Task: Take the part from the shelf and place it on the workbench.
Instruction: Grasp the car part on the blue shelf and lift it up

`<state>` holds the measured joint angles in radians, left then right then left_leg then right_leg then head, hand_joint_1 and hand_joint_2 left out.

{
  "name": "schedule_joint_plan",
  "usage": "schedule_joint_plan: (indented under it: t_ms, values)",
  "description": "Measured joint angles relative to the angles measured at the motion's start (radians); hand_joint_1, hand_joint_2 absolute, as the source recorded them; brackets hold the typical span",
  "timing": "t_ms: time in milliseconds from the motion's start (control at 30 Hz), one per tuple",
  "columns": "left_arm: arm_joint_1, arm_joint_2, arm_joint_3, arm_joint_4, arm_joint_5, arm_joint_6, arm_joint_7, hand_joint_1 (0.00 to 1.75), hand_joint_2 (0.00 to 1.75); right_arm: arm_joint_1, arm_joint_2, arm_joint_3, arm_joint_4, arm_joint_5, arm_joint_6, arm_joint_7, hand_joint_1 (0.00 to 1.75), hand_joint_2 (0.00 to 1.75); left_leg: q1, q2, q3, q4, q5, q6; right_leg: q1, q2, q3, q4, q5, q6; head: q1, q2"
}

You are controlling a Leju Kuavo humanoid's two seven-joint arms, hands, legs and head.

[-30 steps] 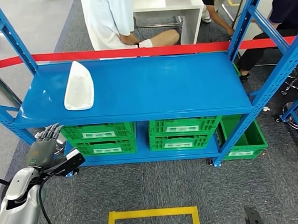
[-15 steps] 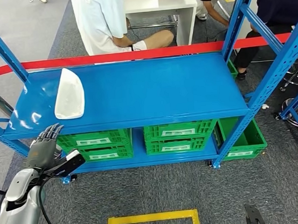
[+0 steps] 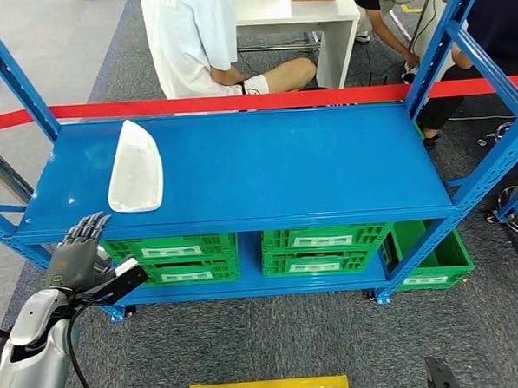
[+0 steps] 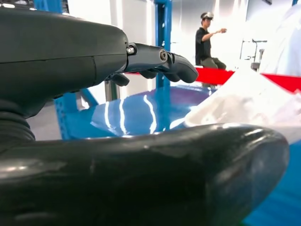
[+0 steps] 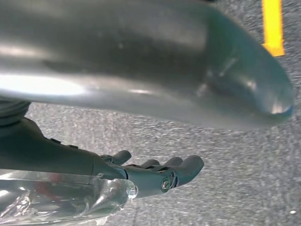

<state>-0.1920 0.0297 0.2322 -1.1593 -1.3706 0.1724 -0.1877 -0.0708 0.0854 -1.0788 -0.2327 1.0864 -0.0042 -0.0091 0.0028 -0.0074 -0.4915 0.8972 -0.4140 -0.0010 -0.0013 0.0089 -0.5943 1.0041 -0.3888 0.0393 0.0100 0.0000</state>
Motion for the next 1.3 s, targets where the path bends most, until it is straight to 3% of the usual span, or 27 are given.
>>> schedule_joint_plan:
  t_ms: [67,133,200,233,300,333,367,400,433,500,533,600,667,800,933,1033,1100,1233,1300]
  values:
    - [-0.001,0.0,0.0,0.0,0.0,0.0,0.0,0.0,0.0,0.0,0.0,0.0,0.0,0.0,0.0,0.0,0.0,0.0,-0.003,-0.001,0.005,-0.001,-0.008,-0.009,0.001,0.001,0.027,-0.062,0.019,-0.008,-0.002,0.0]
    - [0.0,0.0,0.0,0.0,0.0,0.0,0.0,0.0,0.0,0.0,0.0,0.0,0.0,0.0,0.0,0.001,0.0,0.0,-0.002,-0.001,0.007,-0.004,-0.013,-0.019,0.001,0.001,0.029,-0.066,0.014,-0.017,-0.004,0.0]
    - [-0.002,0.001,-0.001,-0.001,0.0,0.001,-0.001,0.0,0.0,-0.001,0.001,0.0,0.0,0.0,0.0,0.0,0.0,0.0,-0.002,0.0,-0.012,0.038,-0.041,-0.031,-0.004,0.001,0.034,-0.069,0.011,-0.028,-0.007,0.0]
    - [-0.003,0.001,-0.001,-0.002,0.0,0.001,-0.001,0.0,0.0,-0.001,0.001,0.0,0.0,0.0,0.0,0.0,0.0,0.0,-0.001,0.0,-0.041,0.094,-0.069,-0.036,-0.006,0.0,0.038,-0.071,0.009,-0.033,-0.008,0.0]
    - [-0.002,0.001,0.0,-0.002,0.0,0.002,-0.001,0.0,0.0,-0.001,0.001,0.0,0.0,0.0,0.0,0.0,0.0,0.0,0.0,0.0,-0.129,0.248,-0.127,-0.042,-0.007,0.0,0.043,-0.071,0.003,-0.038,-0.01,0.0]
    - [0.001,0.001,0.0,-0.002,0.0,0.002,-0.001,0.0,0.0,-0.001,0.001,0.0,0.0,0.0,0.0,0.0,0.0,0.0,0.0,0.0,-0.167,0.305,-0.138,-0.044,-0.007,0.0,0.046,-0.071,-0.001,-0.039,-0.01,0.0]
    - [0.003,0.001,0.0,-0.002,0.0,0.002,-0.001,0.0,0.0,-0.001,0.001,0.0,0.0,0.0,0.0,0.0,0.0,0.0,0.0,0.0,-0.188,0.325,-0.126,-0.044,-0.007,0.001,0.051,-0.071,-0.006,-0.038,-0.01,0.0]
    - [0.005,0.001,0.0,-0.002,0.0,0.002,-0.001,0.0,0.0,0.0,0.001,0.0,0.0,0.0,0.0,0.0,0.0,0.0,0.001,0.001,-0.189,0.304,-0.092,-0.042,-0.007,0.002,0.058,-0.071,-0.011,-0.037,-0.01,0.0]
    - [0.005,0.001,0.0,-0.002,0.0,0.002,-0.001,0.0,0.0,0.0,0.001,0.0,0.0,0.0,0.0,0.0,0.0,0.0,0.0,0.001,-0.17,0.247,-0.044,-0.04,-0.008,0.002,0.067,-0.071,-0.017,-0.035,-0.01,0.0]
    - [0.003,0.001,0.0,-0.002,0.0,0.002,-0.001,0.0,0.0,-0.001,0.001,0.0,0.0,0.0,0.0,0.0,0.0,0.0,0.0,0.004,-0.113,0.101,0.041,-0.032,-0.005,0.005,0.081,-0.07,-0.03,-0.027,-0.011,0.0]
    - [0.003,0.001,0.0,-0.002,0.0,0.002,-0.001,0.0,0.0,-0.001,0.001,0.0,0.0,0.0,0.0,0.0,0.0,0.0,-0.001,0.006,-0.091,0.048,0.06,-0.027,-0.003,0.006,0.085,-0.069,-0.036,-0.022,-0.01,0.0]
    - [0.004,0.001,0.0,-0.002,-0.001,0.005,-0.001,0.0,0.0,-0.002,0.001,0.0,0.0,0.0,0.0,0.0,0.0,0.0,-0.003,0.006,-0.074,0.004,0.061,-0.017,0.0,0.007,0.089,-0.071,-0.046,-0.012,-0.008,0.0]
    - [0.006,0.0,0.0,-0.005,-0.002,0.011,0.0,0.0,0.0,-0.002,0.001,0.0,0.0,0.002,0.0,0.0,0.0,0.0,-0.002,0.005,-0.069,0.001,0.057,-0.012,-0.001,0.005,0.096,-0.079,-0.046,-0.007,-0.006,0.0]
    - [0.008,-0.005,0.001,-0.012,-0.01,0.017,0.014,0.0,0.0,-0.005,0.002,0.0,0.0,0.003,0.0,-0.001,0.0,0.0,-0.003,0.002,-0.064,-0.002,0.057,-0.015,0.001,0.001,0.109,-0.086,-0.044,-0.027,0.005,0.0]
    - [0.011,-0.007,0.001,-0.014,-0.026,0.017,0.025,0.0,1.75,-0.005,0.004,-0.001,0.0,0.005,0.0,0.0,0.0,0.0,-0.009,0.002,-0.064,-0.001,0.052,-0.008,-0.003,-0.001,0.112,-0.094,-0.045,-0.019,0.005,0.0]
    - [0.011,-0.01,0.002,-0.015,-0.03,0.017,0.029,0.0,1.75,-0.005,0.004,-0.001,0.0,0.006,0.0,0.0,0.0,0.0,-0.01,0.002,-0.064,-0.001,0.051,-0.006,-0.006,-0.001,0.112,-0.097,-0.046,-0.003,0.005,0.0]
    - [0.011,-0.015,0.004,-0.019,-0.029,0.015,0.032,0.0,1.75,-0.005,0.005,-0.002,0.0,0.008,0.0,0.0,0.0,0.0,-0.009,0.002,-0.064,-0.001,0.052,-0.005,-0.006,-0.001,0.111,-0.097,-0.045,-0.001,0.004,0.0]
    - [0.01,-0.035,0.02,-0.033,-0.036,-0.004,0.059,0.0,0.0,-0.005,0.005,-0.004,0.0,0.011,0.0,0.004,0.0,0.0,-0.008,0.002,-0.063,-0.001,0.055,-0.005,-0.004,-0.001,0.108,-0.093,-0.045,0.0,0.004,0.0]
    - [0.008,-0.045,0.025,-0.04,-0.049,-0.012,0.075,0.0,0.0,-0.005,0.005,-0.006,0.0,0.012,0.0,0.005,0.0,0.0,-0.007,0.002,-0.063,-0.001,0.056,-0.007,-0.004,-0.001,0.107,-0.09,-0.045,-0.001,0.004,0.0]
